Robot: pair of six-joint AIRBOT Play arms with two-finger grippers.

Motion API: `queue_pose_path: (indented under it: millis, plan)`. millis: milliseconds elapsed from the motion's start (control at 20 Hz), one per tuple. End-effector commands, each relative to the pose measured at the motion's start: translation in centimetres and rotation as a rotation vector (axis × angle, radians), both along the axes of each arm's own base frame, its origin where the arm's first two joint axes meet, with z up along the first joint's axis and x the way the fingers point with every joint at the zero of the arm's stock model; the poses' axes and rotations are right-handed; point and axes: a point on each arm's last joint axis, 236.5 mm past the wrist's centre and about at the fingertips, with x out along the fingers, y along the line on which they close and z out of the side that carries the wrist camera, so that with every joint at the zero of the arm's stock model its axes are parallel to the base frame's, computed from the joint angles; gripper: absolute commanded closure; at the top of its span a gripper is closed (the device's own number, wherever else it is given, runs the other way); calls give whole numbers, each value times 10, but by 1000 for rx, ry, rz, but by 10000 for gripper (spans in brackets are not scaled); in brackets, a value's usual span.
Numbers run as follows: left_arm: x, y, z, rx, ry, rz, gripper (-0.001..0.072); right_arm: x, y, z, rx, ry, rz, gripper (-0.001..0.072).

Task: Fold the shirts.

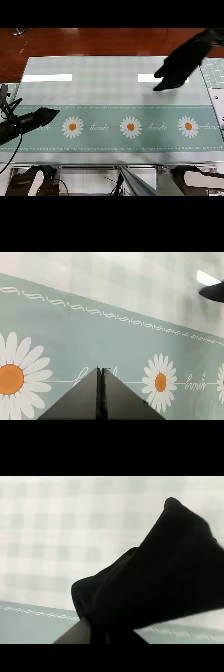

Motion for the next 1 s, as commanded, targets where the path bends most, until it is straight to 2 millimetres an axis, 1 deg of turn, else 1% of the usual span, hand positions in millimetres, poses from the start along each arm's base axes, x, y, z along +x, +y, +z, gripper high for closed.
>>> queue_pose_path:
  millis: [0,50,100,150,250,350,450,500,600,650,700,750,800,850,900,950]
  plan:
    - [-1,-1,-1,0,3,-3,678,-44,-66,-1,20,124,-188,690]
    - [-1,-1,0,0,3,-3,679,-62,-80,-7,29,182,-224,691]
    - [-1,-1,-1,0,3,-4,679,-75,-93,-9,43,197,-272,691]
    - [-1,-1,-1,1,3,-4,679,-88,-104,-9,52,204,-320,691]
    - [0,0,0,1,2,-3,678,-119,-122,-17,57,230,-404,691]
    - [0,0,0,4,-2,-5,679,-159,-142,-34,47,288,-527,691]
    - [0,0,0,16,-13,-14,678,-207,-160,-55,25,359,-678,689]
    - [0,0,0,18,-14,-16,678,-236,-170,-67,1,408,-769,689]
    - [0,0,0,18,-14,-15,679,-287,-178,-89,-33,498,-926,689]
    - [2,1,1,19,-19,-10,678,-305,-177,-97,-29,525,-990,689]
    - [3,2,1,20,-26,-4,678,-318,-177,-105,-29,543,-1051,687]
    - [5,3,2,21,-31,1,678,-336,-180,-110,-57,585,-1137,562]
    - [5,3,3,19,-32,2,679,-351,-184,-113,-94,624,-1195,256]
    - [5,1,3,7,-31,-3,679,-356,-187,-113,-112,636,-1202,77]
    - [7,-2,5,-2,-42,-16,679,-352,-188,-113,-107,625,-1191,88]
    - [11,-5,8,-6,-55,-38,679,-342,-189,-111,-89,596,-1169,88]
